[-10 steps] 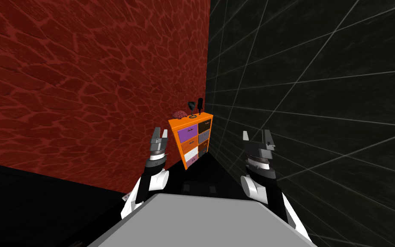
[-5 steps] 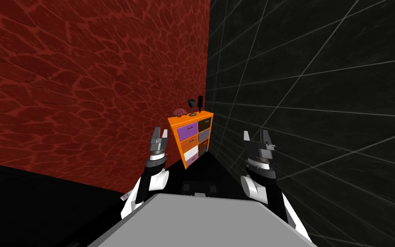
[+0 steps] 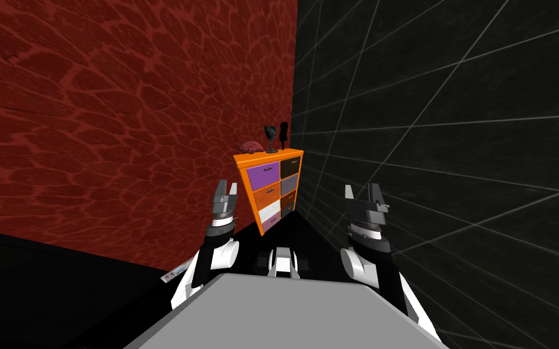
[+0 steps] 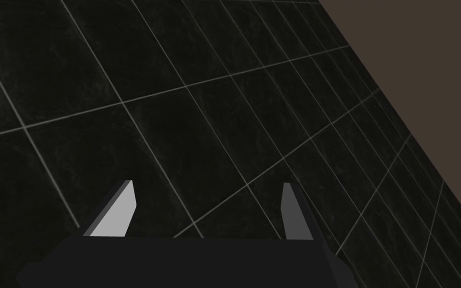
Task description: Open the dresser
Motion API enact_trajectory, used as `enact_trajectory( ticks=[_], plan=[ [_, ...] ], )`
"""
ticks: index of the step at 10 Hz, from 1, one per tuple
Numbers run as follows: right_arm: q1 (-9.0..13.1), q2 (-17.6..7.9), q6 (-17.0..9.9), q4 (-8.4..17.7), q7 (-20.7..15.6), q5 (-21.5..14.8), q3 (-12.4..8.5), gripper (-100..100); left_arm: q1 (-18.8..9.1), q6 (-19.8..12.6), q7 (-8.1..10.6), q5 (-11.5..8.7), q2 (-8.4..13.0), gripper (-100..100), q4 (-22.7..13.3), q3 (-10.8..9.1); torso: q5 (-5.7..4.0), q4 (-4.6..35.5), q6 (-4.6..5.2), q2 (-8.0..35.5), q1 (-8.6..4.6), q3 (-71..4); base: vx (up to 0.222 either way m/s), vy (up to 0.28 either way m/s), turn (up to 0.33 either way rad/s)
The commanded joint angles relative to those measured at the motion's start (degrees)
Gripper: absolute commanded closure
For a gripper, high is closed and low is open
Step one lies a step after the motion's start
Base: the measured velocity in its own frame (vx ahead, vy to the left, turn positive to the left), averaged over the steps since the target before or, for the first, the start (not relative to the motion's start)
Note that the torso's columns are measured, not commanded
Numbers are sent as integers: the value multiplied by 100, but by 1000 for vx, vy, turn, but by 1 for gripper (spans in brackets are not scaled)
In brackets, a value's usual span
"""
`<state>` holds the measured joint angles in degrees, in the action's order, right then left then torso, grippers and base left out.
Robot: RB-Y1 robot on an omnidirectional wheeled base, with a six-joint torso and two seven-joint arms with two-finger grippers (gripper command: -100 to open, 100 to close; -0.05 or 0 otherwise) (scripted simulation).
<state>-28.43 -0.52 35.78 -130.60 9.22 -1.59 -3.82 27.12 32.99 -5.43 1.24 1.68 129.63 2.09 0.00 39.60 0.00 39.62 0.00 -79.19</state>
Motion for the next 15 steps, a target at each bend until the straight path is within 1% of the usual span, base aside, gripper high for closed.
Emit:
enact_trajectory(
  ticks=[1, 4, 7, 11, 15],
  plan=[
    [-1, 1, 0, 2, 0, 0, 0, 0, -13, 24, 7, -29, 348, -100, -217, -47, -1, 187, -1, 184, -6, -400, 63, -55, 56],
    [-2, 1, 0, 3, 0, 0, 1, 0, -31, 57, 17, -72, 542, -100, -531, -115, -2, 264, 0, 257, -6, -542, 72, -69, 41],
    [-2, 1, 0, 3, 0, 0, 1, 0, -51, 98, 28, -120, 626, -100, -885, -193, 0, 269, 0, 269, -1, -536, 76, -75, 49],
    [-2, 1, 0, 3, 0, 0, 1, 0, -77, 153, 42, -184, 647, -100, -1348, -296, 0, 268, 0, 264, 1, -540, 81, -81, 46],
    [-1, 1, 0, 3, 0, 0, 1, 0, -99, 204, 55, -243, 576, -100, -1769, -391, -1, 269, 0, 269, -3, -536, 71, -65, 47]
  ],
)
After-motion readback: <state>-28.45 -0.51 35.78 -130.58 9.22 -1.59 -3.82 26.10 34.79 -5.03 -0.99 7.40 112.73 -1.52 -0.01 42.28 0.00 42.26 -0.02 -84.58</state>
